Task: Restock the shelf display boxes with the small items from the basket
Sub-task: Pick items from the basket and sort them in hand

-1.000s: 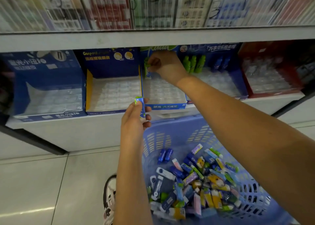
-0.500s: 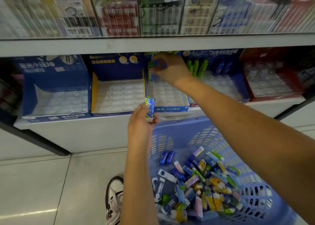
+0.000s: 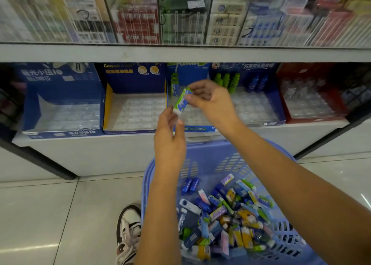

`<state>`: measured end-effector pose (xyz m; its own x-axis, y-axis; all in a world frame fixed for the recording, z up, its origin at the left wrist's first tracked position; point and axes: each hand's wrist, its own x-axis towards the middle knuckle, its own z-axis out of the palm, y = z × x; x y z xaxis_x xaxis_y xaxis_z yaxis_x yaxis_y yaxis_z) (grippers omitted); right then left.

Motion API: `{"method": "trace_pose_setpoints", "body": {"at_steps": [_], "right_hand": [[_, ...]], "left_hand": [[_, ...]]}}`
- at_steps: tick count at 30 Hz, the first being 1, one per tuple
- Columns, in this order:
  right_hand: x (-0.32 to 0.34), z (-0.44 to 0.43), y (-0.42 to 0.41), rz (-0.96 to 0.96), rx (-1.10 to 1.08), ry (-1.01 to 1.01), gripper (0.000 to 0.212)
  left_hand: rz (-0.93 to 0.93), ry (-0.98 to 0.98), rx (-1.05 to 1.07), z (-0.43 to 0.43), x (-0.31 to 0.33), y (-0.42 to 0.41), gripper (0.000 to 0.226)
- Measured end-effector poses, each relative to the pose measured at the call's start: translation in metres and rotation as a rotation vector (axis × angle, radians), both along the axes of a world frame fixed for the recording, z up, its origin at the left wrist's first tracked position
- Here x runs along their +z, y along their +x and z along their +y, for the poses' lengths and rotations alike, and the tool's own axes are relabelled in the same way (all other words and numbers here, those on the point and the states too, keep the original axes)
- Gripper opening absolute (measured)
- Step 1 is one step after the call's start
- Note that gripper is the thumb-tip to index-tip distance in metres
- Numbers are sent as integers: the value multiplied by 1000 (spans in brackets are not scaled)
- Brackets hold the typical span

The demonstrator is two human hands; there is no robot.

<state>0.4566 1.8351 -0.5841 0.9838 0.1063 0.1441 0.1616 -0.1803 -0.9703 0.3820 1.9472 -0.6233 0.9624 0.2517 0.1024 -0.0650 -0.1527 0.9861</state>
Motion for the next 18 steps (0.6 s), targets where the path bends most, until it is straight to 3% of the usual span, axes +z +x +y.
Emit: {"method": "trace_pose_setpoints", "body": {"at_steps": [4, 6, 12, 18], "right_hand": [[-11, 4, 35, -76, -204, -168, 16], [-15, 10, 50, -124, -193, -275, 16], [-17, 17, 69, -262, -106, -487, 18], [-19, 15, 76, -272, -10, -601, 18]], "left_hand": [[30, 517, -220, -8, -9, 0, 46], [84, 640, -272, -12, -14, -2, 53], [78, 670, -273, -7, -14, 6, 55], [75, 674, -293, -5, -14, 7, 55]]}}
